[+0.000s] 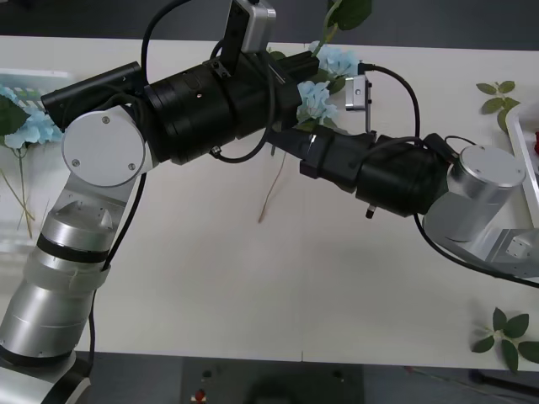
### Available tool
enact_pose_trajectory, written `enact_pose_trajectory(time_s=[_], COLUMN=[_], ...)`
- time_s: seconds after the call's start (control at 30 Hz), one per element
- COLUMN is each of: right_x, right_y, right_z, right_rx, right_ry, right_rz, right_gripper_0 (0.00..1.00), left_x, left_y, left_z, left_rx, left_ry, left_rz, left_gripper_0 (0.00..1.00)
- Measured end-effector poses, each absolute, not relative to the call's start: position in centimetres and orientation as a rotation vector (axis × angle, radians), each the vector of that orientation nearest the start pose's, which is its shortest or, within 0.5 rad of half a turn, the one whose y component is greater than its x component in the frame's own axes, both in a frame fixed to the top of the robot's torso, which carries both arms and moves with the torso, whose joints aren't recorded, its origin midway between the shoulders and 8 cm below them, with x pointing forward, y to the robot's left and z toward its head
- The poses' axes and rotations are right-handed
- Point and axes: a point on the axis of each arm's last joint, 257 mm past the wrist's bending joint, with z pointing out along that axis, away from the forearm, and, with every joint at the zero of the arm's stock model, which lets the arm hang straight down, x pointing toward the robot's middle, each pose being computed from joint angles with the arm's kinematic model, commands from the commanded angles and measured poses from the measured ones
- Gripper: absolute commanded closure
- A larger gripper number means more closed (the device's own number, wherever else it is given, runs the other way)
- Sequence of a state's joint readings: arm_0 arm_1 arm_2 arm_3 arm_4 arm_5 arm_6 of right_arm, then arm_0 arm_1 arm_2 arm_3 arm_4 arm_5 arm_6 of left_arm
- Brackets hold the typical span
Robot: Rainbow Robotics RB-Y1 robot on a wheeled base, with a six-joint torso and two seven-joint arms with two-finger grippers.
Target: Put the red flowers into the right box and the blue flowers into the left box
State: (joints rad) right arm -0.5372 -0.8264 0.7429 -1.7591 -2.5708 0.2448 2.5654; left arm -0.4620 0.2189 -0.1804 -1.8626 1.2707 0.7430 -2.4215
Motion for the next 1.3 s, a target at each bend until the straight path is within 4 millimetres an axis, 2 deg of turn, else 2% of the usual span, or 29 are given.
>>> enact_pose_trajectory(time_s=[0.23,0.33,0.37,0.4,0.47,0.5,0.57,0.93,1.03,1.13,1.3], right_x=[47.9,48.0,48.1,48.2,48.5,48.6,48.6,49.1,49.7,51.2,52.8], right_y=[0.1,0.1,0.1,0.0,-0.2,-0.2,-0.2,-0.6,-1.4,-4.2,-11.3], right_z=[-7.5,-7.3,-7.3,-7.3,-7.3,-7.3,-7.3,-7.3,-7.1,-6.7,-5.6], right_rx=[-0.370,-0.368,-0.365,-0.358,-0.346,-0.345,-0.345,-0.325,-0.319,-0.304,-0.300], right_ry=[1.651,1.648,1.647,1.647,1.648,1.648,1.648,1.648,1.647,1.652,1.704], right_rz=[1.289,1.285,1.282,1.277,1.267,1.266,1.266,1.249,1.228,1.165,1.084], right_gripper_0=[1.00,1.00,1.00,1.00,1.00,1.00,1.00,1.00,1.00,1.00,1.00], left_x=[48.3,48.3,48.2,48.0,47.8,47.7,47.6,47.6,47.6,47.6,47.4], left_y=[-4.9,-4.9,-5.0,-5.0,-5.2,-5.2,-5.2,-5.2,-5.2,-5.2,-5.3], left_z=[0.9,1.0,1.0,1.2,1.4,1.5,1.5,1.5,1.5,1.5,1.7], left_rx=[0.856,0.855,0.853,0.850,0.844,0.843,0.841,0.840,0.840,0.839,0.829], left_ry=[1.233,1.233,1.231,1.229,1.225,1.224,1.222,1.223,1.223,1.223,1.224], left_rz=[-0.681,-0.685,-0.693,-0.704,-0.726,-0.733,-0.740,-0.741,-0.742,-0.743,-0.768], left_gripper_0=[1.00,0.94,0.87,0.57,0.24,0.12,0.00,0.00,0.00,0.00,0.00])
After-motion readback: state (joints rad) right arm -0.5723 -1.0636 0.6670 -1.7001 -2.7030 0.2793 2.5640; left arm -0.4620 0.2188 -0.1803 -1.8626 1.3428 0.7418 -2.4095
